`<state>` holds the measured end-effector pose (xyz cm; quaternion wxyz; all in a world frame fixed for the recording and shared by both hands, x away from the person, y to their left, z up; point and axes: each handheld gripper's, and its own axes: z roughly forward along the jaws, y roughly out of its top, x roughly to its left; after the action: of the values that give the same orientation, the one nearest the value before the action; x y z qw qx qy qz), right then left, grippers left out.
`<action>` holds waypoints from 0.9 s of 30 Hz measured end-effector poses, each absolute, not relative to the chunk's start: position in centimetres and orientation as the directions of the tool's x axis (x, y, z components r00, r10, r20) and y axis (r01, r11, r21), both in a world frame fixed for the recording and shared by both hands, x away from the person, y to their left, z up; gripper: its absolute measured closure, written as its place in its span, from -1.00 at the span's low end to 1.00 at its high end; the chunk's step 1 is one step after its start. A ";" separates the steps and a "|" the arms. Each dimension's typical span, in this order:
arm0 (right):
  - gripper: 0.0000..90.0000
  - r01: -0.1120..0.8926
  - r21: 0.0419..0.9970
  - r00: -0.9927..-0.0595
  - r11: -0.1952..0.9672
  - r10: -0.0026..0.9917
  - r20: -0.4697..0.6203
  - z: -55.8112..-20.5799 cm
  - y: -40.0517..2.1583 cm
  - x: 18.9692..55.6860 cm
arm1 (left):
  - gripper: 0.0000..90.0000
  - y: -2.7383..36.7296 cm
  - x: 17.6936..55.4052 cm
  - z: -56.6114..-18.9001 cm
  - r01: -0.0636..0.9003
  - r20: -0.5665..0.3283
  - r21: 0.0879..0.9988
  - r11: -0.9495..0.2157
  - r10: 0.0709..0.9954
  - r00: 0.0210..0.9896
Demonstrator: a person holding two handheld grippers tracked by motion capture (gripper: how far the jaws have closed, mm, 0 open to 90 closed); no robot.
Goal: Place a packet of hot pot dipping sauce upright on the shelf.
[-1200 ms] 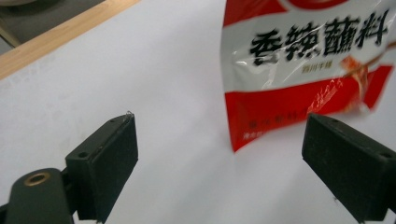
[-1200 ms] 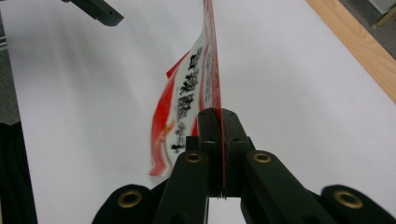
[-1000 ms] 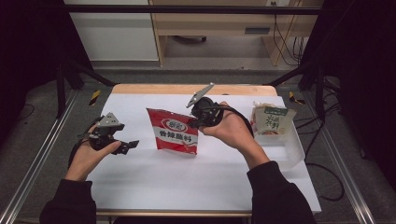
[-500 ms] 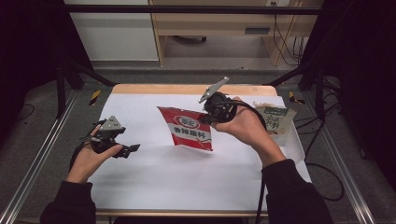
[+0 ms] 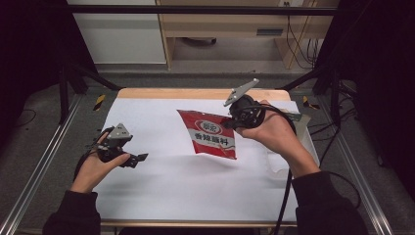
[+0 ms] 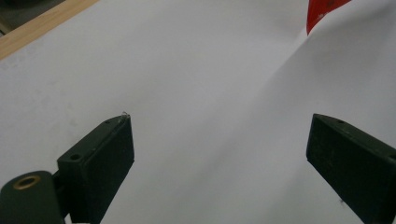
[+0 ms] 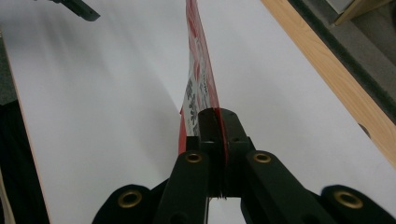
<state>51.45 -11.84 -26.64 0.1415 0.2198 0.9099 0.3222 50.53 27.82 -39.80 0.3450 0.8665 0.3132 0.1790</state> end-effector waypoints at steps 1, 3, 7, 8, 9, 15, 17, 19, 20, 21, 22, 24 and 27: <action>1.00 0.311 0.648 -0.862 0.696 0.494 -0.117 -26.5 -12.0 51.4 | -0.83 27.8 50.5 -39.8 0.420 0.095 0.709 -0.566 0.667 0.739; 1.00 0.313 0.651 -0.858 0.691 0.499 -0.118 -26.1 -12.6 51.1 | -0.83 27.8 50.5 -39.8 0.419 0.095 0.709 -0.567 0.666 0.740; 1.00 0.313 0.656 -0.851 0.687 0.510 -0.127 -25.3 -13.5 50.8 | -0.83 27.7 50.5 -39.8 0.420 0.098 0.706 -0.571 0.665 0.741; 1.00 0.313 0.656 -0.849 0.687 0.512 -0.131 -25.1 -13.7 50.8 | -0.83 27.7 50.5 -39.8 0.420 0.099 0.704 -0.572 0.665 0.740; 1.00 0.313 0.656 -0.847 0.687 0.514 -0.135 -24.9 -14.0 50.7 | -0.83 27.7 50.5 -39.8 0.421 0.098 0.704 -0.572 0.666 0.740; 1.00 0.314 0.662 -0.837 0.681 0.528 -0.145 -23.7 -15.2 50.4 | -0.83 27.8 50.5 -39.9 0.424 0.096 0.702 -0.572 0.666 0.740; 1.00 0.315 0.665 -0.832 0.677 0.534 -0.150 -23.5 -15.5 50.3 | -0.83 27.7 50.5 -39.9 0.425 0.097 0.700 -0.574 0.666 0.740; 1.00 0.315 0.667 -0.827 0.675 0.540 -0.155 -23.1 -16.0 50.2 | -0.83 27.7 50.4 -39.9 0.425 0.095 0.700 -0.574 0.664 0.741; 1.00 0.318 0.670 -0.825 0.671 0.544 -0.153 -22.9 -16.2 50.2 | -0.83 27.7 50.4 -39.9 0.425 0.095 0.700 -0.574 0.664 0.741; 1.00 0.320 0.671 -0.822 0.669 0.548 -0.155 -22.7 -16.4 50.1 | -0.83 27.7 50.4 -39.9 0.425 0.094 0.700 -0.574 0.664 0.741; 1.00 0.320 0.673 -0.819 0.666 0.552 -0.157 -22.5 -16.6 50.1 | -0.83 27.8 50.4 -39.9 0.426 0.093 0.701 -0.572 0.665 0.741; 1.00 0.320 0.679 -0.815 0.661 0.557 -0.158 -22.1 -17.1 50.0 | -0.83 27.8 50.4 -39.9 0.426 0.093 0.701 -0.572 0.666 0.740; 1.00 0.321 0.687 -0.808 0.652 0.567 -0.161 -21.5 -17.7 49.8 | -0.83 27.8 50.4 -39.9 0.427 0.093 0.701 -0.571 0.667 0.739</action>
<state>49.83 -17.68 -21.51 0.1841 0.2493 0.8900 0.3344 50.40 27.84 -39.88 0.3398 0.8685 0.3148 0.1767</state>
